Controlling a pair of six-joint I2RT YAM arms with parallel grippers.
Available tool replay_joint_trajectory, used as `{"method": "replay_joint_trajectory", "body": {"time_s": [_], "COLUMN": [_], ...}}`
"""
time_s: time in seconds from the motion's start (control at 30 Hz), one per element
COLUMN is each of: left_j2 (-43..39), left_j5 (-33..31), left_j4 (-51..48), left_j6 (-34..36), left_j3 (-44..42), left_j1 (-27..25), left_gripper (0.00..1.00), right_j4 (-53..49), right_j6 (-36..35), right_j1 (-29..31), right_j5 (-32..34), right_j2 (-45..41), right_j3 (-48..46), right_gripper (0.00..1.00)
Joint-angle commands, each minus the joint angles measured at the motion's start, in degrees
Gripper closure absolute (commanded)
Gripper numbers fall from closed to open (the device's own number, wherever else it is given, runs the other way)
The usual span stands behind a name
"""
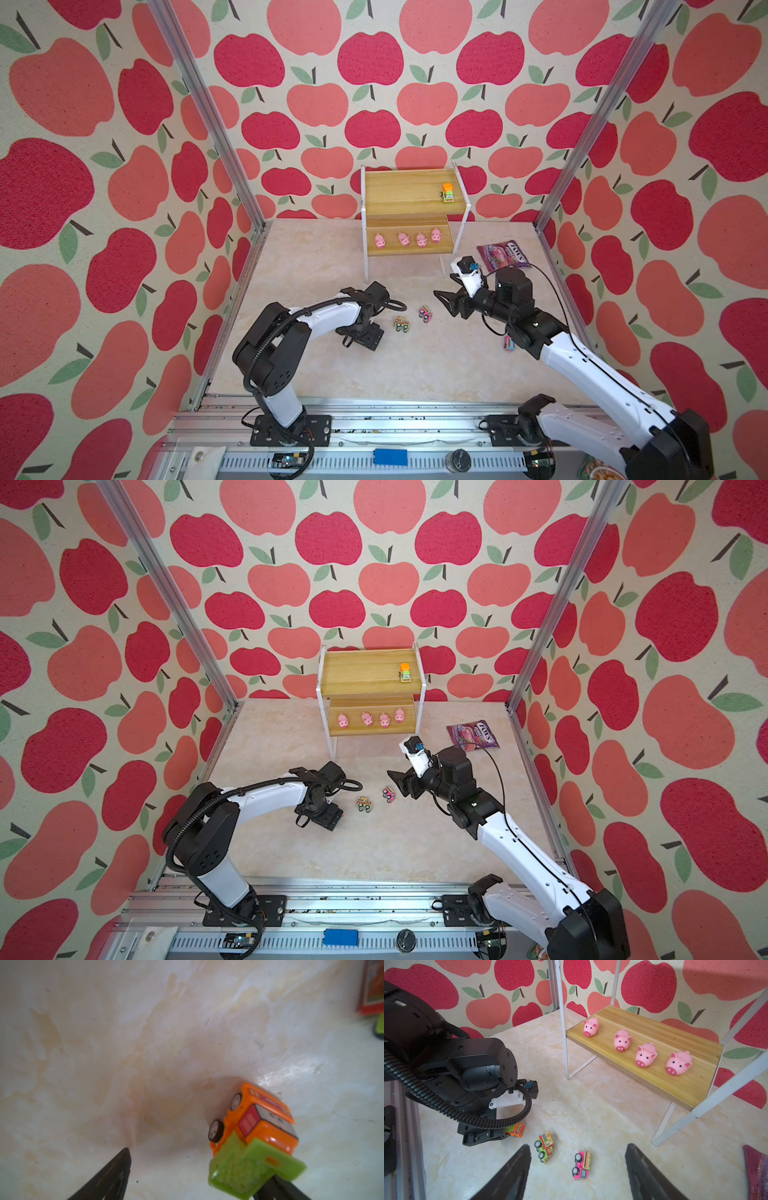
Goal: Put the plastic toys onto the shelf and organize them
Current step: 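Withdraw the left gripper from the dump truck while the right gripper moves toward it, then close the right gripper on the orange dump truck while the left arm rises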
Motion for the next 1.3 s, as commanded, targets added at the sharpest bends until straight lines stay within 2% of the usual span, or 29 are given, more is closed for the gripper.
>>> {"method": "replay_joint_trajectory", "body": {"time_s": [0.0, 0.37, 0.63, 0.93, 1.1, 1.17, 1.27], "left_j2": [1.9, 2.0, -0.7, -9.4, -17.1, -19.7, -22.5], "left_j5": [-5.2, -5.6, -0.3, 1.5, 7.5, 10.5, 13.7], "left_j4": [-2.7, -2.2, -0.8, -4.0, -4.9, -4.4, -3.8], "left_j6": [-0.8, -2.0, -3.8, -4.5, -4.5, -2.8, 1.8], "left_j3": [-0.9, 0.3, 0.3, 0.8, 3.2, 4.5, 7.7], "left_j1": [1.6, 6.4, 10.6, 16.5, 23.9, 26.0, 26.3], "left_gripper": [0.11, 0.11, 0.11, 0.08, 0.00, 0.01, 0.01], "right_j4": [-0.3, -2.9, -3.3, 1.4, 4.3, 5.5, 7.2], "right_j6": [-1.6, -5.6, -7.1, -3.3, -0.2, 1.9, 5.6], "right_j1": [0.9, 7.0, 11.9, 18.8, 21.6, 22.7, 24.0], "right_j5": [-1.2, 3.3, 6.0, 8.3, 10.3, 12.1, 13.8], "right_j2": [-0.7, -0.4, 0.8, 8.2, 14.5, 17.4, 22.8], "right_j3": [-1.0, -1.2, -0.8, -0.2, 1.6, 2.6, 4.4], "right_gripper": [0.25, 0.25, 0.25, 0.25, 0.26, 0.26, 0.28]}}
